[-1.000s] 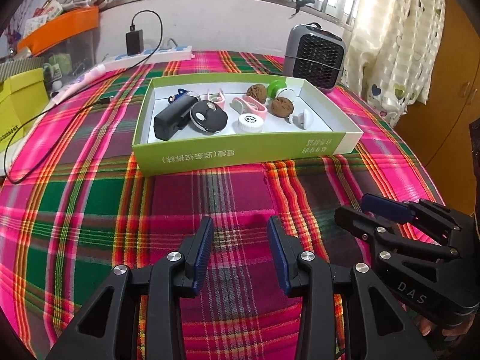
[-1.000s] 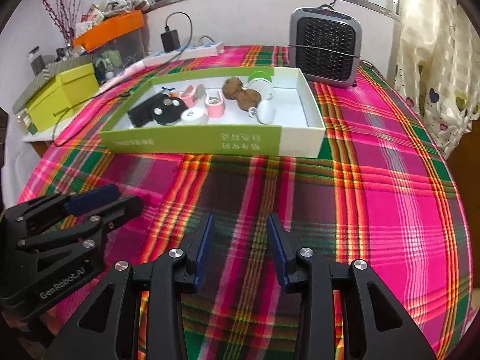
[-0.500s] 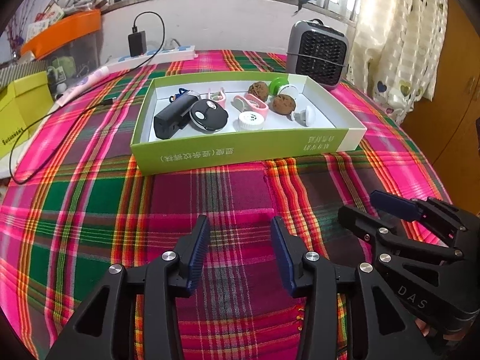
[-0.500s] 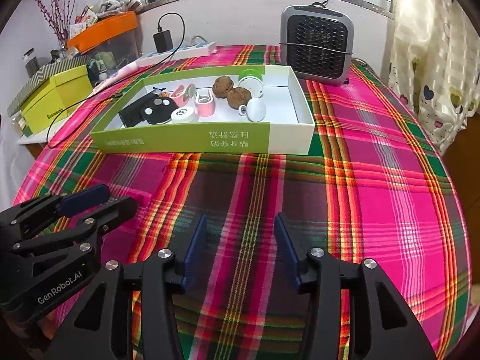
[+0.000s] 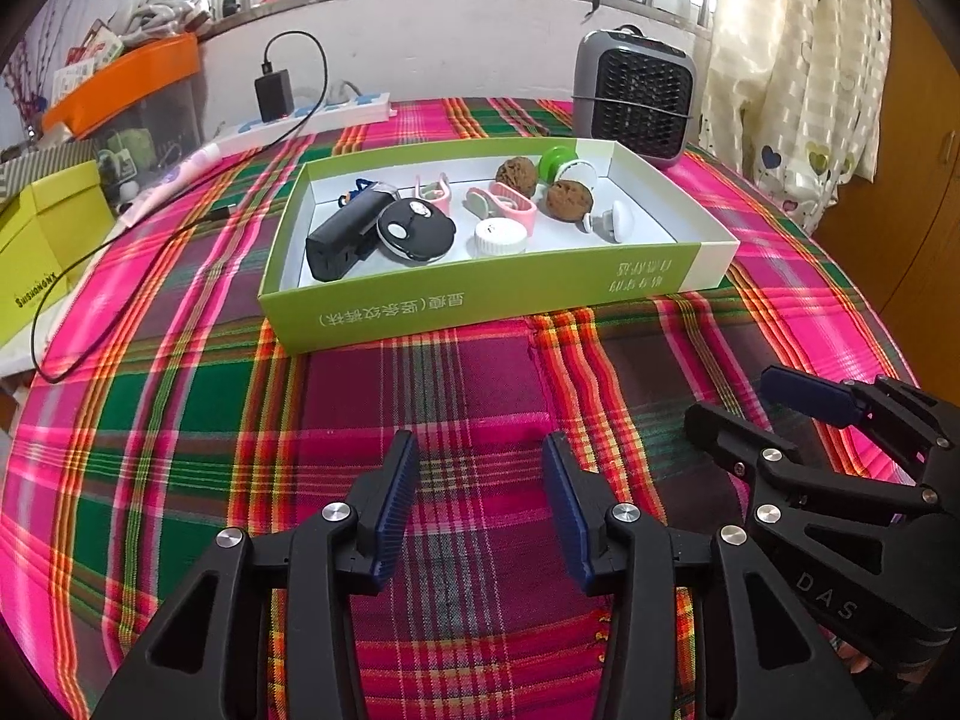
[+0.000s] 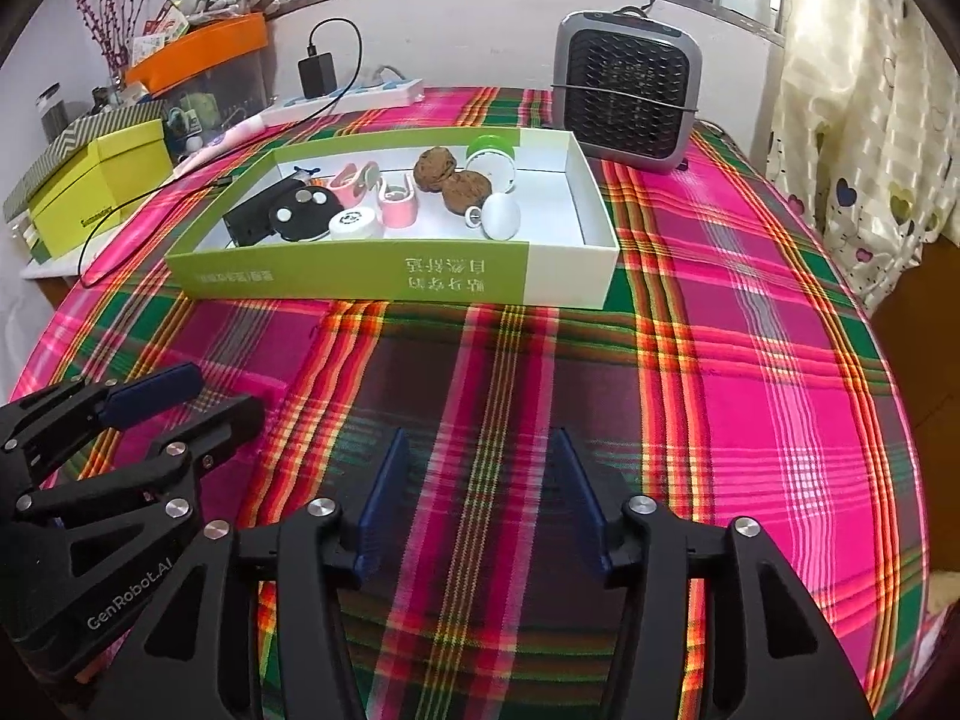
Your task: Organize objects
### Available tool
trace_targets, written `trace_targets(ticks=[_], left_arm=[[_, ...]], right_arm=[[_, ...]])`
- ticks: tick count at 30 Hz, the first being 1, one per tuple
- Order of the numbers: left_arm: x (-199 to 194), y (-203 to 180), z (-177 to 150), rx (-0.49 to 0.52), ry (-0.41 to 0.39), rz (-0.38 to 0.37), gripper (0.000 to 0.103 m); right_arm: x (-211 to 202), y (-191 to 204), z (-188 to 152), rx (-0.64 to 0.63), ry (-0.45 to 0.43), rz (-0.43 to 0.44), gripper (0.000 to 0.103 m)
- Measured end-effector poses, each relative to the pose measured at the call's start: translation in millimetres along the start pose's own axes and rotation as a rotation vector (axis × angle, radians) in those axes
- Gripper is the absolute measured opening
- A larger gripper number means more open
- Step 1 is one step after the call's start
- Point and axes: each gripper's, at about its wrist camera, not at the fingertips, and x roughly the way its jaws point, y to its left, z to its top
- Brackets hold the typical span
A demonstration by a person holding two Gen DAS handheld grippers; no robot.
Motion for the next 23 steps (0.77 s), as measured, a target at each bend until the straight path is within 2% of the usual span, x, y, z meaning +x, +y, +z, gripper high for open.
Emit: trace_targets(ticks=[23], left_arm=[[1.7, -1.1, 0.4, 0.003, 0.001, 0.01, 0.042]], right_arm=[[-0.2, -0.1, -0.1, 0.002, 0.0, 0.003, 0.056]])
